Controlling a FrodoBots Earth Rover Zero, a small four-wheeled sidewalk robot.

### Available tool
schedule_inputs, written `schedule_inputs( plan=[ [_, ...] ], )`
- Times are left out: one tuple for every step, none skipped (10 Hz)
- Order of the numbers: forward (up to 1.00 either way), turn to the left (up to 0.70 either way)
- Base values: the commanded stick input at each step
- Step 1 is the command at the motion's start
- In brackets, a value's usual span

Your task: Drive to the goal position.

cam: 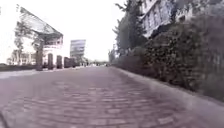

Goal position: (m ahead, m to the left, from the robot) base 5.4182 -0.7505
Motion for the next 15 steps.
schedule_inputs(
  plan=[
    [0.69, 0.06],
    [0.69, 0.0],
    [0.69, 0.0],
    [0.69, 0.0],
    [0.69, 0.0],
    [0.7, 0.0],
    [0.7, 0.0],
    [0.7, 0.0],
    [0.7, 0.0],
    [0.7, 0.0],
    [0.7, 0.0],
    [0.7, 0.0],
    [0.7, 0.0],
    [0.7, 0.0],
    [0.7, 0.0]
  ],
)
